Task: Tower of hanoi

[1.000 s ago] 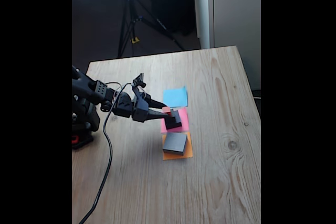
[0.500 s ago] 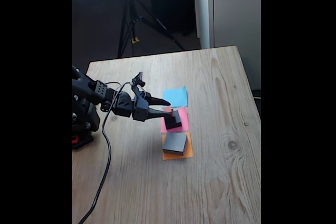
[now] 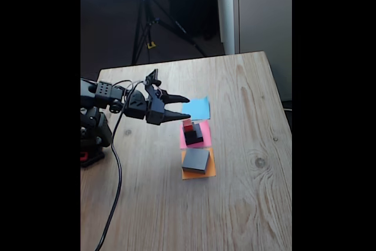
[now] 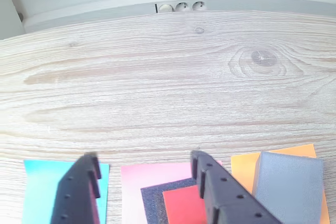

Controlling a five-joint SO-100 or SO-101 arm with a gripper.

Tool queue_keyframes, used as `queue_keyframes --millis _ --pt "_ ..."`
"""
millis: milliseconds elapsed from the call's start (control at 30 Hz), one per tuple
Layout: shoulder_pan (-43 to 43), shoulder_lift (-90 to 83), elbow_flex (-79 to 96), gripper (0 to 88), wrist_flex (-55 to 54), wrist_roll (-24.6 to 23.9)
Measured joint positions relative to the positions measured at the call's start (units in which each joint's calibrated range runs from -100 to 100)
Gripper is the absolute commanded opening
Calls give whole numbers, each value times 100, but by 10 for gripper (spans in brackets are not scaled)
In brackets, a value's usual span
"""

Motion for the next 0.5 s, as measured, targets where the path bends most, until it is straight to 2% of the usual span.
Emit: queue_keyframes --millis 300,433,500 --pt "124 -359 -2651 2 3955 -885" --pt "640 -359 -3746 2 5212 -972" --pt "857 -359 -4320 2 5805 -833"
